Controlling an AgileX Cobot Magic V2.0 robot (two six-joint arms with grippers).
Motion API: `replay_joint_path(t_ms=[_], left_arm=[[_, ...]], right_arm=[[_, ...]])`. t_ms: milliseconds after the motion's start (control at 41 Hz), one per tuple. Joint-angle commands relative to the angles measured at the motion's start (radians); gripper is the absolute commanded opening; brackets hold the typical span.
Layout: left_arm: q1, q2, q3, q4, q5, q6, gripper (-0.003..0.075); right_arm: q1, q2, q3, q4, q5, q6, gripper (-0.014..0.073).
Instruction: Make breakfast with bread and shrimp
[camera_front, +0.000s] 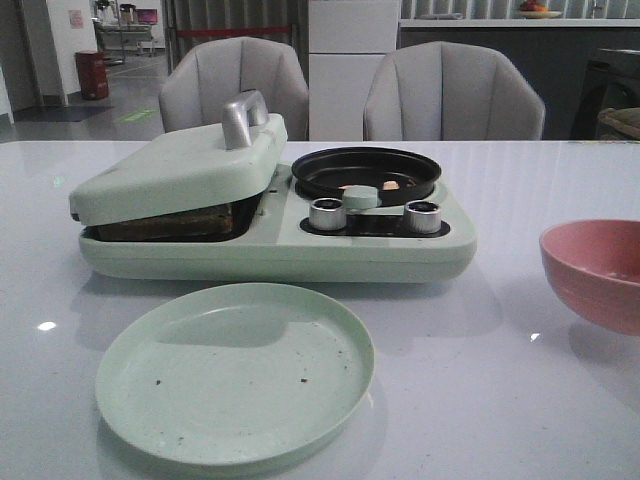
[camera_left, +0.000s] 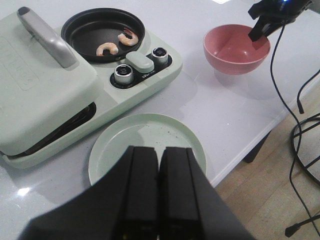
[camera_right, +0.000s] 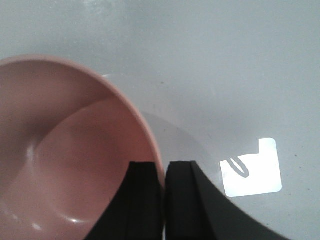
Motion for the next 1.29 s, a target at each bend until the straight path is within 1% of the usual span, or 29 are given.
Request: replay_joint_path(t_ms=[0,122,219,317,414,707,829,1024,1170,1267], left_arm=[[0.001,-0.003,-0.03,-0.037,-0.068,-0.008,0.01],[0.001,-0.003,-0.03,-0.037,-0.068,-0.008,0.01],[0.001,-0.003,-0.03,-0.037,-0.068,-0.008,0.01],[0.001,-0.003,-0.03,-0.037,-0.068,-0.008,0.01],[0.001,-0.003,-0.03,-0.037,-0.068,-0.008,0.01],[0.001,-0.003,-0.03,-0.037,-0.068,-0.008,0.01],[0.001,-0.003,-0.03,-0.037,-0.068,-0.008,0.01],[0.001,-0.003,-0.03,-0.037,-0.068,-0.008,0.0099],[0.001,-0.003,-0.03,-0.037,-0.068,-0.008,0.01],[0.001,-0.003,-0.03,-0.037,-0.068,-0.008,0.01]], right_arm=[[-0.006,-0.016,-0.023,0.008,-0.012,-0.036,0.0246],[-0.006,-0.026,-0.032,0.008,0.006,-0.042,0.0377],[0.0,-0.069,-0.043,0.004,0.017,-0.05,0.0411],[0.017,-0.151,-0.052,0.002,0.028,-0.066,0.041],[0.06,-0.254,-0.052,0.002,0.052,-0.101,0.0409],[0.263,-0.576,-0.011,-0.001,0.178,-0.12,0.0409],[0.319,-0.727,0.02,-0.009,0.239,-0.12,0.0409],[0.322,-0.942,0.073,-0.022,0.361,-0.12,0.0409],[0.322,-1.044,0.106,-0.028,0.392,-0.111,0.0409],[0.322,-1.097,0.128,-0.05,0.392,-0.081,0.0409]])
